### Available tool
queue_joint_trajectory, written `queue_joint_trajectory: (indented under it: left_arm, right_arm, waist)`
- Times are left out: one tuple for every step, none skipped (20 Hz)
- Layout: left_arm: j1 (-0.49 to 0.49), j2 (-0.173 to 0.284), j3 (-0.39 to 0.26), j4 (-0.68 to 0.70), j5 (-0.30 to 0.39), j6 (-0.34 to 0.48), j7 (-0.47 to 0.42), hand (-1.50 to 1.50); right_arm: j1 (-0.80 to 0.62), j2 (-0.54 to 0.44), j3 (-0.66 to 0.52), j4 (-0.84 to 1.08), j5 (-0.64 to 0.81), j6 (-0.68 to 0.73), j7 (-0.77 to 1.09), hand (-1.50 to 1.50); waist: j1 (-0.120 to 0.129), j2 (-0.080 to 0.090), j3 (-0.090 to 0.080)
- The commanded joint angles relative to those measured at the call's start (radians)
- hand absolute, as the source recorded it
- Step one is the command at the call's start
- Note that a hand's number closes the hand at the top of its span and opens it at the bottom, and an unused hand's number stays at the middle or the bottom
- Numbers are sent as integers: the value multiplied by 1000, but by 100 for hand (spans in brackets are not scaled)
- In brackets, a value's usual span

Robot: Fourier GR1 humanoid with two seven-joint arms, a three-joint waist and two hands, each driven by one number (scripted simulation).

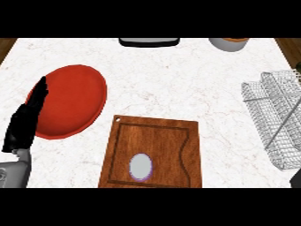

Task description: Pick the squash from the cutting board and place it in the tiered basket

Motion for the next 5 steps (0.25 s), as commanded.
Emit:
queue_joint_trajectory:
  left_arm:
    - [-18, -2, 7, 4, 7, -1, 25, 0]
    - [-19, 22, 12, 6, 2, -14, 5, 0]
    - [-14, 12, 9, -2, -5, 1, -4, 0]
    - [-12, 19, 19, 36, 8, -15, -21, 0]
    - [-18, -13, -3, 26, 0, 1, -3, 0]
  right_arm:
    - [131, 6, 120, -208, -35, 126, 211, -150]
    - [139, 6, 164, -257, -27, 151, 222, -150]
    - [168, 6, 187, -323, -15, 164, 216, -150]
    - [201, 6, 217, -375, -32, 189, 214, -150]
    - [230, 6, 258, -412, -24, 175, 228, -150]
  waist:
    - [5, 2, 1]
    - [9, 2, 0]
    - [6, 1, 0]
    - [-1, 3, -1]
    - [5, 4, 0]
